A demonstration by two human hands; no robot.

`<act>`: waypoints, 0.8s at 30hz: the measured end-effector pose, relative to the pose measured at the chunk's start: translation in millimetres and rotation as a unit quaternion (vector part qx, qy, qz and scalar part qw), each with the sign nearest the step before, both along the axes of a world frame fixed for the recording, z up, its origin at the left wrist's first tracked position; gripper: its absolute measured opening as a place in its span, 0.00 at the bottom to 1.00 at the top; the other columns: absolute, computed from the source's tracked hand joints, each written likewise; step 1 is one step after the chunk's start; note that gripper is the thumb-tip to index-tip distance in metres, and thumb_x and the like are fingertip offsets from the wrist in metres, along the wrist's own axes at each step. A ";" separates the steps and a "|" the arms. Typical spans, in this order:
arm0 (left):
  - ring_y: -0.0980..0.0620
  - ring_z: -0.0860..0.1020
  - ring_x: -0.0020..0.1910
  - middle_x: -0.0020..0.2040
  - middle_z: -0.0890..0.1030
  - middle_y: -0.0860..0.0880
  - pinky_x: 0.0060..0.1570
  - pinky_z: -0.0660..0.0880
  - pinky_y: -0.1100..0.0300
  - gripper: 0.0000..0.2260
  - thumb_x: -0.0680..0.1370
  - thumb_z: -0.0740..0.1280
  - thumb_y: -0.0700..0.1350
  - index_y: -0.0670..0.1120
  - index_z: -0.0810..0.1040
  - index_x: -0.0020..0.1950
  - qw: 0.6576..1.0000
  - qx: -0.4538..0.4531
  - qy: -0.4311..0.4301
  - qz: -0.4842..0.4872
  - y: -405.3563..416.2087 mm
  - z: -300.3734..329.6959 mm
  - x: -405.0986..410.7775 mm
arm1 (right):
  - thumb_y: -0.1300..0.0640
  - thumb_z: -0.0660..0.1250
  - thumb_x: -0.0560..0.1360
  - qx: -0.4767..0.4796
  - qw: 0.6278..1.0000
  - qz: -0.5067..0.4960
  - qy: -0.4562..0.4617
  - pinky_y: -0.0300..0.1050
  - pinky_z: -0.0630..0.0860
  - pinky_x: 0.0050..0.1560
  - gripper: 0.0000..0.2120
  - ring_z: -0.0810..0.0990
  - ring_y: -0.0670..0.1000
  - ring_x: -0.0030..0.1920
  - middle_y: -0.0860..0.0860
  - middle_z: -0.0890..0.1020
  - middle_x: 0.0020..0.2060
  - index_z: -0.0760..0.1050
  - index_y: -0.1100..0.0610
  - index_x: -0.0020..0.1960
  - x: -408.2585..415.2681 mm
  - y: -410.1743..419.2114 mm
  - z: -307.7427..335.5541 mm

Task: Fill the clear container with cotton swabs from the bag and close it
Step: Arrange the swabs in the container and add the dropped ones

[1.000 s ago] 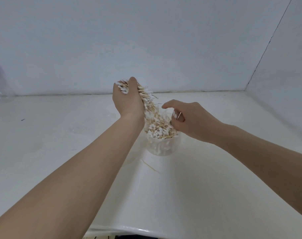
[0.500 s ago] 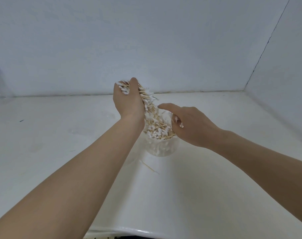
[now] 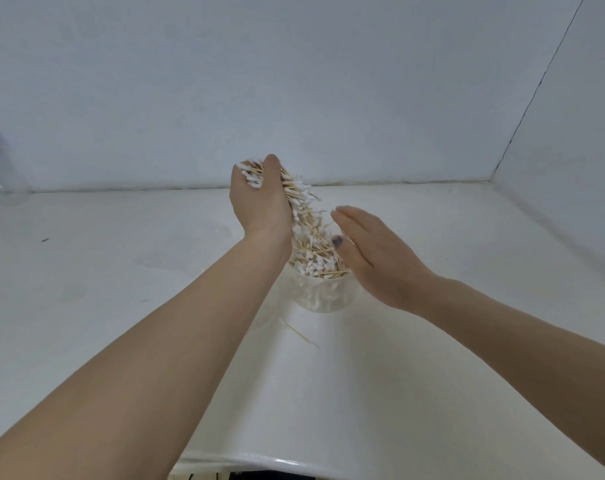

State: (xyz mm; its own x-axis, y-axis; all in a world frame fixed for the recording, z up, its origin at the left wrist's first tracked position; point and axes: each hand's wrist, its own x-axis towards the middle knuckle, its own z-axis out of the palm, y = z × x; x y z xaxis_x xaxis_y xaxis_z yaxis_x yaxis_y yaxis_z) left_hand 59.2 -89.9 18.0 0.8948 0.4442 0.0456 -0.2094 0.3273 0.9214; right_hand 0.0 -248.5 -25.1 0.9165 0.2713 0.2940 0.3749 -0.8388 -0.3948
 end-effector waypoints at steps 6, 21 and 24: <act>0.54 0.75 0.36 0.38 0.76 0.53 0.41 0.75 0.57 0.09 0.79 0.69 0.45 0.48 0.71 0.41 1.000 0.005 -0.003 0.006 2.3 -0.5 1.0 | 0.50 0.53 0.84 -0.035 0.999 0.024 -0.006 0.45 0.66 0.68 0.20 0.70 0.49 0.67 0.49 0.74 0.67 0.70 0.56 0.72 2.2 5.3 -6.7; 0.53 0.75 0.37 0.38 0.76 0.53 0.42 0.75 0.57 0.10 0.79 0.69 0.46 0.49 0.71 0.42 1.000 -0.005 0.006 0.006 4.7 -6.3 6.2 | 0.48 0.53 0.83 0.030 0.999 -0.003 -0.014 0.43 0.72 0.46 0.15 0.75 0.48 0.43 0.48 0.74 0.44 0.75 0.54 0.48 21.3 0.6 -4.7; 0.52 0.75 0.38 0.39 0.76 0.52 0.42 0.75 0.56 0.10 0.79 0.69 0.46 0.49 0.71 0.42 1.000 0.000 0.005 0.004 3.4 -5.9 7.0 | 0.49 0.54 0.84 0.097 0.994 -0.024 0.039 0.35 0.70 0.49 0.12 0.75 0.44 0.47 0.48 0.73 0.50 0.74 0.52 0.54 25.4 5.4 -2.7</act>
